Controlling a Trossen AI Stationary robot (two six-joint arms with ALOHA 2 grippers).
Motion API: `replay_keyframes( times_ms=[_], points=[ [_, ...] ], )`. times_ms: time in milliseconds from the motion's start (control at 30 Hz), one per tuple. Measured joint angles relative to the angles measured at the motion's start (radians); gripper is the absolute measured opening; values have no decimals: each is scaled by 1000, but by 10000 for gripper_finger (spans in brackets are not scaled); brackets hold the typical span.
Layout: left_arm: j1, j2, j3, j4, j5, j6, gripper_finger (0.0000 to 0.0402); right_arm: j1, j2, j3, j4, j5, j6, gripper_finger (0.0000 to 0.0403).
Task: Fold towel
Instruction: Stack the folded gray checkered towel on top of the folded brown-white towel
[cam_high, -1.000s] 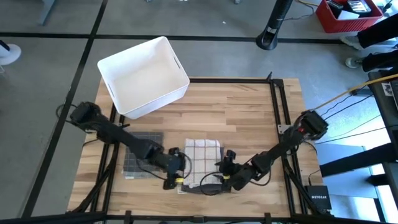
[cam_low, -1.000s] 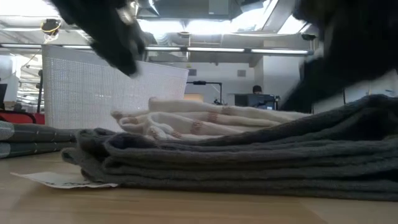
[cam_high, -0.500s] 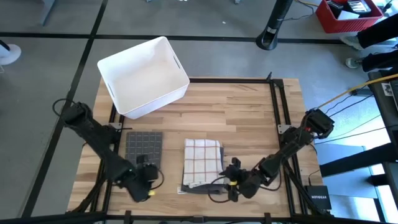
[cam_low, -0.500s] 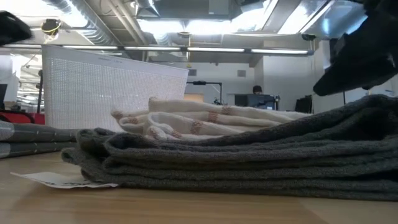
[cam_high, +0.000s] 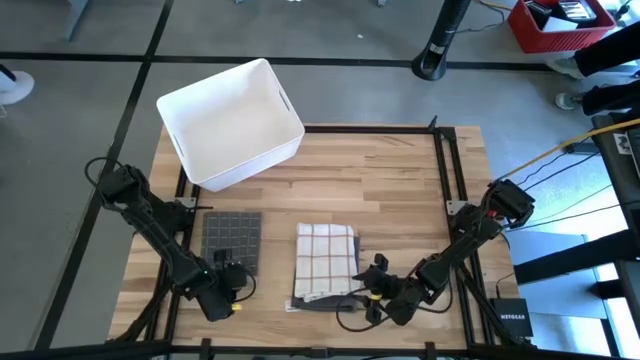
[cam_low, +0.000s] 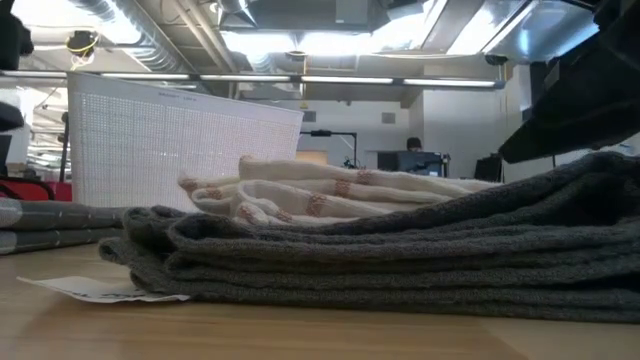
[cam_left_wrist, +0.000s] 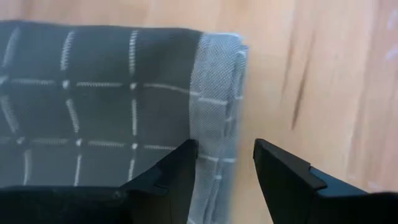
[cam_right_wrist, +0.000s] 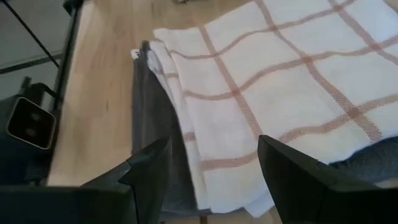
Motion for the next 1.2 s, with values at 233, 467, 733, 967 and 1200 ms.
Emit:
replay_keyframes(
  times_ms=[233,467,733,967,1200],
  points=[
    [23,1,-88,55,-7,51,155,0,0,0,-9,16,-23,241],
    [47,0,-131,63,-37,61,146,0,5,-2,-12,23,-23,241],
    [51,16,-146,49,-119,95,18,0,5,-2,-10,34,-24,241],
    [67,19,-149,39,-156,83,8,0,5,-2,-10,34,-24,241],
    [54,28,-94,18,-161,18,7,0,5,-2,-8,34,-19,241]
  ],
)
